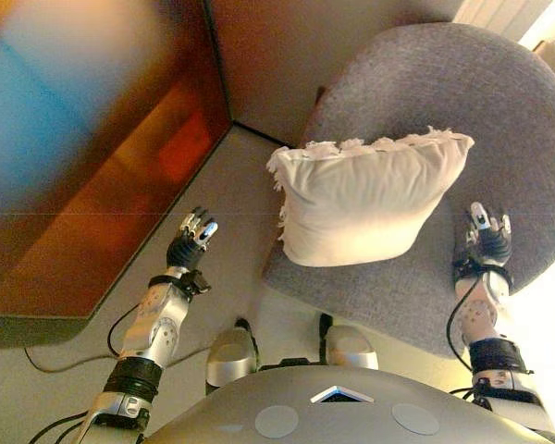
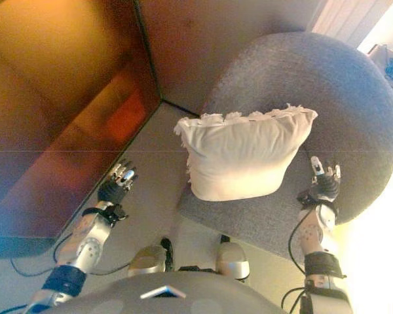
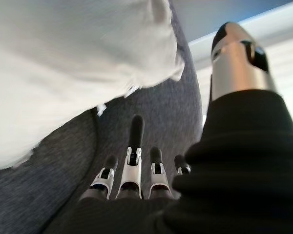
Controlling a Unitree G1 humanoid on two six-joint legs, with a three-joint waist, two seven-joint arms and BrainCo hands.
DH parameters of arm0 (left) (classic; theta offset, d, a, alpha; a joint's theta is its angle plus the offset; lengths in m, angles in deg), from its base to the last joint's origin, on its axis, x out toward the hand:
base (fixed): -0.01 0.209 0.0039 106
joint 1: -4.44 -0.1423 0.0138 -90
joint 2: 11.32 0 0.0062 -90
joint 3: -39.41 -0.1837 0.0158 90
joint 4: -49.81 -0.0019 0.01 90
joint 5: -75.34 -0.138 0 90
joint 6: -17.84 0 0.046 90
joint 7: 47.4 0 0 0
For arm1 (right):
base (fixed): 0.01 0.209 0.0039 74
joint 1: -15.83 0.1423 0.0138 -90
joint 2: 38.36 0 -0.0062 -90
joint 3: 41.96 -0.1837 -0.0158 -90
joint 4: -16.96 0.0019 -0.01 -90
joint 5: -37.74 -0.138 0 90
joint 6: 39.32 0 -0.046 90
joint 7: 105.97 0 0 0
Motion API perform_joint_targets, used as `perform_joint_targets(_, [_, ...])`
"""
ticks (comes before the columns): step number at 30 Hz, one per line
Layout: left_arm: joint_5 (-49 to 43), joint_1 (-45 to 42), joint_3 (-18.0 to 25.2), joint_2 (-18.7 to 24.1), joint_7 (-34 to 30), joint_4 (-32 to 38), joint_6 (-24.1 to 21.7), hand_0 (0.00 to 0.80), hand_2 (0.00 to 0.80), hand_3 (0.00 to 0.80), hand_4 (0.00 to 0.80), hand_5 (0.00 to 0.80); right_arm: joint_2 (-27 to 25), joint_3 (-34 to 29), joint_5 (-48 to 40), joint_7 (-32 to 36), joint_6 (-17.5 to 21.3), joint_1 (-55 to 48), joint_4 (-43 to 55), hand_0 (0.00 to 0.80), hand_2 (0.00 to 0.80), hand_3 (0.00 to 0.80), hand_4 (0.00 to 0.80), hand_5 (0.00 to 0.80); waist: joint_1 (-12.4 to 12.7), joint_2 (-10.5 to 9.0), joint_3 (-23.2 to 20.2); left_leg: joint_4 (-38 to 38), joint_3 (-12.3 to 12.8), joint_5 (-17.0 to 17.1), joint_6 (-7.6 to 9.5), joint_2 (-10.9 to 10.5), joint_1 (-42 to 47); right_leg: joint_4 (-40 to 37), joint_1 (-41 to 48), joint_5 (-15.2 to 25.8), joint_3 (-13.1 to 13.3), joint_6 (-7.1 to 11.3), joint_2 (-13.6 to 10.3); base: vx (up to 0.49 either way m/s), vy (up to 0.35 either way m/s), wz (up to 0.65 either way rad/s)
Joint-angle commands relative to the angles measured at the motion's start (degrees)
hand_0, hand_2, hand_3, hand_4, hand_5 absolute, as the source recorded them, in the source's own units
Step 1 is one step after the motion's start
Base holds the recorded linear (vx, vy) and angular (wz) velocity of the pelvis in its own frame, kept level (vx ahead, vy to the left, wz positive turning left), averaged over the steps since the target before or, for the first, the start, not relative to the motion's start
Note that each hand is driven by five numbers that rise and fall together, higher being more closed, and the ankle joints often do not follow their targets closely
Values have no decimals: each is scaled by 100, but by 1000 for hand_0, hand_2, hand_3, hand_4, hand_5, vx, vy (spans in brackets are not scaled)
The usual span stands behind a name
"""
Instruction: Pick up the cushion and take it to the sofa
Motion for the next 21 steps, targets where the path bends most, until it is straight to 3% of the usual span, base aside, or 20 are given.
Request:
perform_joint_targets(1, [57,-43,177,-60,-81,509,-384,0,0,0,0,0,11,-41,-28,58,474,-9,378,0,0,0,0,0,-95,-10,-57,291,-173,-63,-6,56,26,-128,-107,527,-57,46,38,-214,60,-33])
perform_joint_targets(5, [-18,39,88,-28,-140,341,-522,0,0,0,0,0,230,9,-201,68,660,-135,353,0,0,0,0,0,-227,45,-22,-141,10,19,101,3,157,-21,-340,658,-92,238,-107,-236,51,-7])
perform_joint_targets(11, [371,568,-179,-98,-278,-46,-588,0,0,0,0,0,508,283,-530,-22,992,22,173,0,0,0,0,0,-311,76,104,-719,-15,225,249,-275,2,-13,-890,1002,-202,306,-241,-279,41,-4])
perform_joint_targets(14, [477,613,-222,-193,-425,-147,-590,0,0,0,0,0,677,452,-1084,448,955,82,-35,0,0,0,0,0,-296,75,131,-788,41,209,308,-346,-34,-42,-1038,1088,-269,325,-273,-175,18,-16])
perform_joint_targets(16, [466,609,-266,-239,-501,-255,-609,0,0,0,0,0,792,587,-1682,989,713,121,-144,0,0,0,0,0,-275,67,129,-821,77,196,328,-375,-18,-105,-1062,1142,-298,342,-277,-97,-9,-33])
perform_joint_targets(21, [597,585,-296,-365,-748,-456,-437,0,0,0,0,0,992,879,-2179,1649,562,88,-521,0,0,0,0,0,-220,55,27,-950,145,180,354,-412,158,-268,-914,1161,-360,353,-256,1,-18,-32])
